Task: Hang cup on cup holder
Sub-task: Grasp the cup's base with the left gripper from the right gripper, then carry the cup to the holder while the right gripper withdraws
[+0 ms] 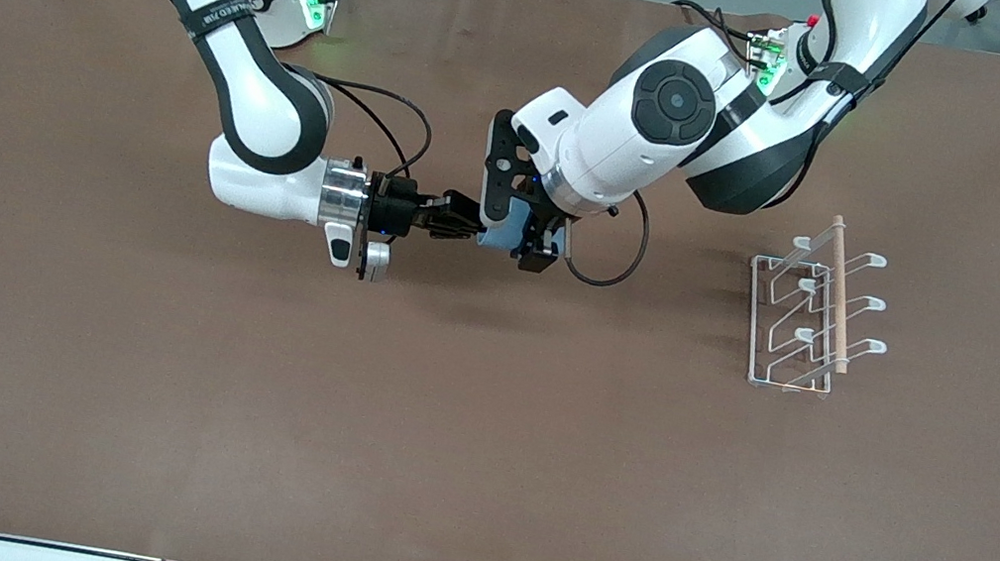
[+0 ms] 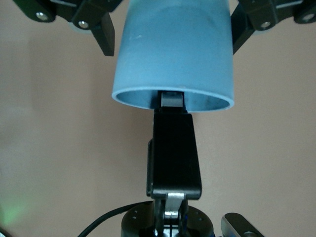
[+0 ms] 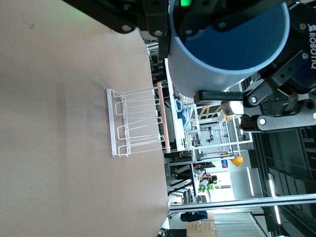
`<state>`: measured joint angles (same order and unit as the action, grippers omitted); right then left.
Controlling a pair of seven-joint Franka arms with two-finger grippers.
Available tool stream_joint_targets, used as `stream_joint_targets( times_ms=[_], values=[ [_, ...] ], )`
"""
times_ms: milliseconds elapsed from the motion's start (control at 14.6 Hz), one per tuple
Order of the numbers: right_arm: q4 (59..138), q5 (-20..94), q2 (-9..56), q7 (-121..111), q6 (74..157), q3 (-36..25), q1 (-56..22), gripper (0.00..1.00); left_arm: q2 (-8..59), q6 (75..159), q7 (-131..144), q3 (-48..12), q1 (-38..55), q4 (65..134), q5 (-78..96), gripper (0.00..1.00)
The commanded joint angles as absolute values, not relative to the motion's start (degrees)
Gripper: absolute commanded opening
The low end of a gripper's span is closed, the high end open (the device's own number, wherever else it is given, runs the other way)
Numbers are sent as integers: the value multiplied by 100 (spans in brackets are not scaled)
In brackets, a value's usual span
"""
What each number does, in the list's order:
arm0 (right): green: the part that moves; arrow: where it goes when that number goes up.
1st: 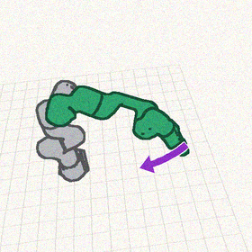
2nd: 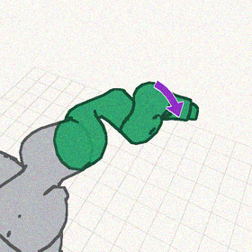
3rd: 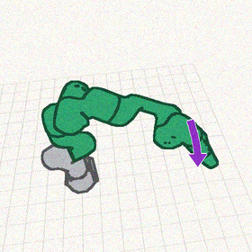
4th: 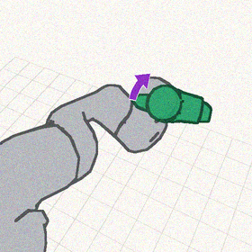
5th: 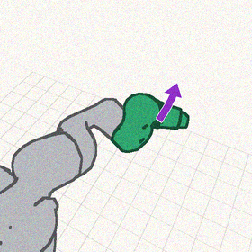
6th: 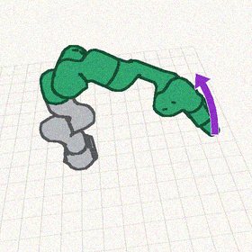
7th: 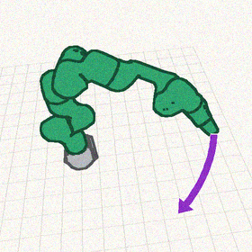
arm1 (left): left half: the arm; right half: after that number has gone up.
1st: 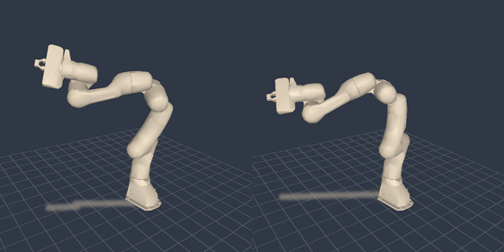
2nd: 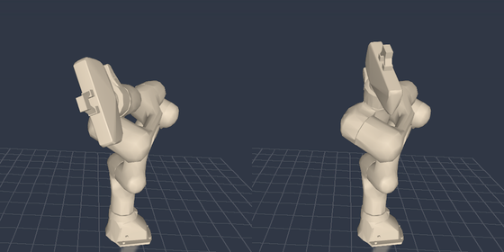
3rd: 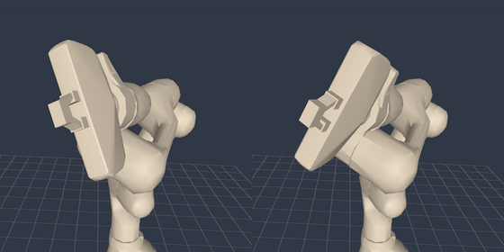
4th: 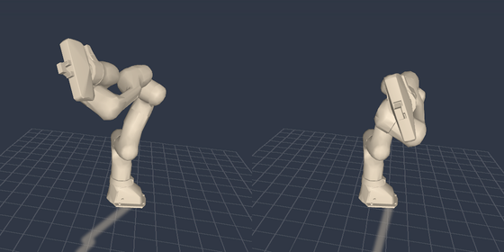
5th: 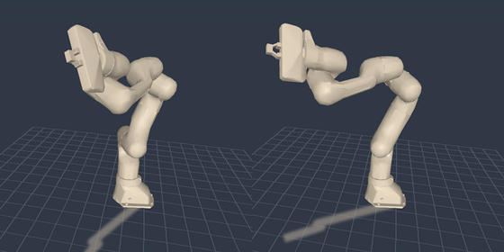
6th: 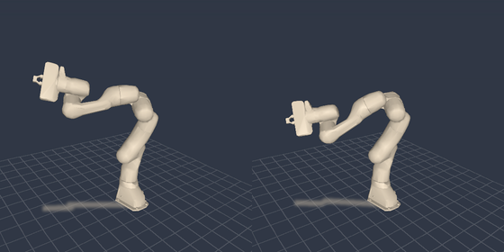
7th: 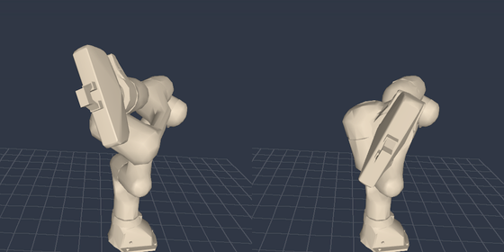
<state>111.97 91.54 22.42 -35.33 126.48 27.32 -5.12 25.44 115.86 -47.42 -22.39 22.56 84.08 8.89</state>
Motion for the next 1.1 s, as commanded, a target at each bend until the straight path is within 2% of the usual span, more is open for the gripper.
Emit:
stream_joint_targets(
  times_ms=[0,69,137,206,274,480,548,617,685,1028],
  values=[
    [11250,9360,2188,-3656,12700,2786,-483,0,2593,11584,-4738,-2232,2285,8332,853,69],
    [11250,9360,2188,-3656,12700,2786,-483,0,2593,11584,-4703,-2232,2276,8376,853,66],
    [11250,9360,2188,-3656,12700,2786,-483,0,2575,11584,-4659,-2232,2250,8411,853,56],
    [11250,9360,2188,-3656,12700,2786,-483,0,2558,11540,-4658,-2232,2198,8420,853,39],
    [11259,9360,2188,-3656,12700,2786,-483,1,2540,11523,-4658,-2232,2189,8420,853,30],
    [11250,9360,2188,-3630,12691,2786,-475,3,2522,11505,-4649,-2224,2188,8429,774,28],
    [11250,9360,2188,-3578,12674,2786,-466,12,2522,11505,-4649,-2224,2188,8429,713,26],
    [11250,9360,2188,-3516,12674,2795,-466,59,2514,11487,-4649,-2224,2188,8429,695,26],
    [11250,9369,2188,-3507,12691,2795,-475,100,2514,11374,-4649,-2224,2188,8420,694,26],
    [11250,9369,2188,-3507,12665,2786,-431,100,2417,10839,-4650,-2153,2171,8411,425,24]
  ],
)
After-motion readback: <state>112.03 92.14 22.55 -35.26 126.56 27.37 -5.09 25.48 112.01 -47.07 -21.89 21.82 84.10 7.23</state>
